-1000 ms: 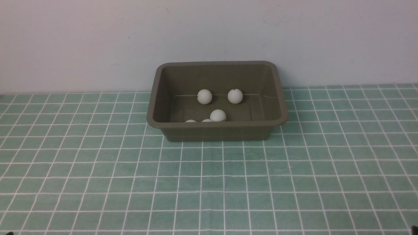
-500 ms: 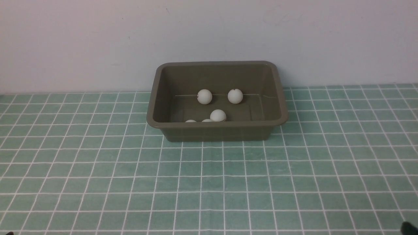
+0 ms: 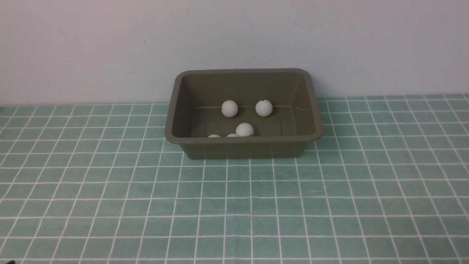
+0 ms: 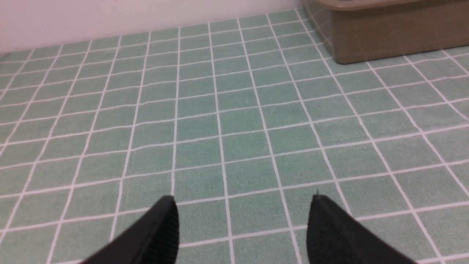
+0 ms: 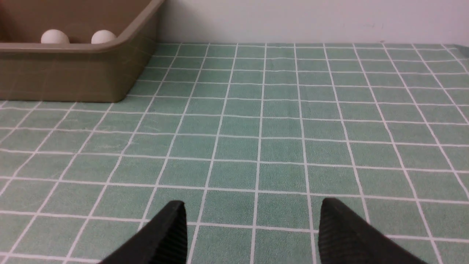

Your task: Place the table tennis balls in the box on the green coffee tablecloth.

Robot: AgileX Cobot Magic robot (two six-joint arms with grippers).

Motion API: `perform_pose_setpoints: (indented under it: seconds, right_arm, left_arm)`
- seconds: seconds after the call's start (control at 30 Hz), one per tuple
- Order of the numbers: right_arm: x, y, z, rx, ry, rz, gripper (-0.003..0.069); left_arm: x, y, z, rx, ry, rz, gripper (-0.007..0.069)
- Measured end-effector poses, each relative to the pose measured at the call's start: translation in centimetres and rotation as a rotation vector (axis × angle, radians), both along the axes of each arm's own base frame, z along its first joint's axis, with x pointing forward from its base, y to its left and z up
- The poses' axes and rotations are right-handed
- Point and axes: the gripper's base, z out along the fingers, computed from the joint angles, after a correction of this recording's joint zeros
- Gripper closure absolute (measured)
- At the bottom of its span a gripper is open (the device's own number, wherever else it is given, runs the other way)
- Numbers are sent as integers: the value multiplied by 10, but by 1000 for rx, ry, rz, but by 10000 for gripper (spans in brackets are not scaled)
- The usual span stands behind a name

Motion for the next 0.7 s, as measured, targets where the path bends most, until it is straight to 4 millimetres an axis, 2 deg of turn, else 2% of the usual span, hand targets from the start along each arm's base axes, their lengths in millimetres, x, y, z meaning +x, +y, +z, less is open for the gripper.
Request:
perform_pose_setpoints:
  seconds: [0.7]
  right_arm:
    - [0,-1,0,-70,-7,5,218]
  left_arm:
    - [0,0,0,0,0,0,198]
